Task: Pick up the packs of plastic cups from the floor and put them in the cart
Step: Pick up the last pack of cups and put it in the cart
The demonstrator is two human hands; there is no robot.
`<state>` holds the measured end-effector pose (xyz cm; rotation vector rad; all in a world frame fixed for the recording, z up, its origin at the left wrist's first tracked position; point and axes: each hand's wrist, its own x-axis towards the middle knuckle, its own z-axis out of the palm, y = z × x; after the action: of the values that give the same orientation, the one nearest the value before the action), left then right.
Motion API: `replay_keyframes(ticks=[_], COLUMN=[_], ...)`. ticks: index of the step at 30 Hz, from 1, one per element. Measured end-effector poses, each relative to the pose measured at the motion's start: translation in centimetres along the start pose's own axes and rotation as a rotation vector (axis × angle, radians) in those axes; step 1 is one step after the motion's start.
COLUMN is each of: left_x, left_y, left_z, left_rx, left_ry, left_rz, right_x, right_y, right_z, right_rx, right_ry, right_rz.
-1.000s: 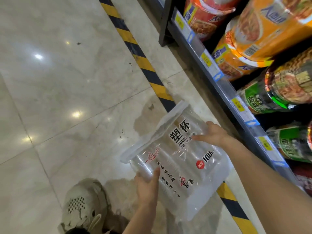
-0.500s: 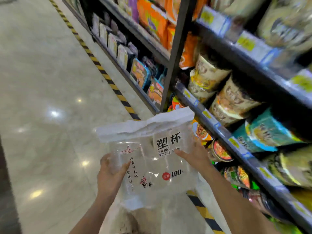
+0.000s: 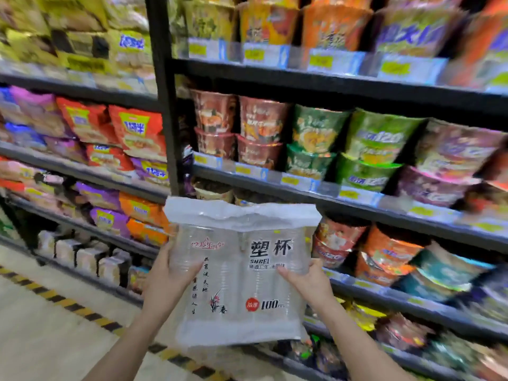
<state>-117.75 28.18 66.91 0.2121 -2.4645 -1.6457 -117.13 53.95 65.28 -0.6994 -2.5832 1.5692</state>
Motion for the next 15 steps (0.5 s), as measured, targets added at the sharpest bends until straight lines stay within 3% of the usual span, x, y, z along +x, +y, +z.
replay_keyframes(ticks=[6,11,15], left_x=[-2.8,-14.2,-25.5], left_y=[6.9,12.9,15.8], left_z=[6.2,14.4,20.3], left_rx=[-0.019,-0.053,-0.091], left_ry=[-0.427,-0.798,-1.081], left_rz=[0.166,0.35,0.459], right_x=[-12.1,-25.8,-36.8], right_y=[3.0,9.2,13.6], right_z=[-9.6,-18.0,-23.9], right_rx=[0.153,0.276,0.225], right_ry=[0.487,0.814,1.085], right_rz=[0.204,0.335,0.512])
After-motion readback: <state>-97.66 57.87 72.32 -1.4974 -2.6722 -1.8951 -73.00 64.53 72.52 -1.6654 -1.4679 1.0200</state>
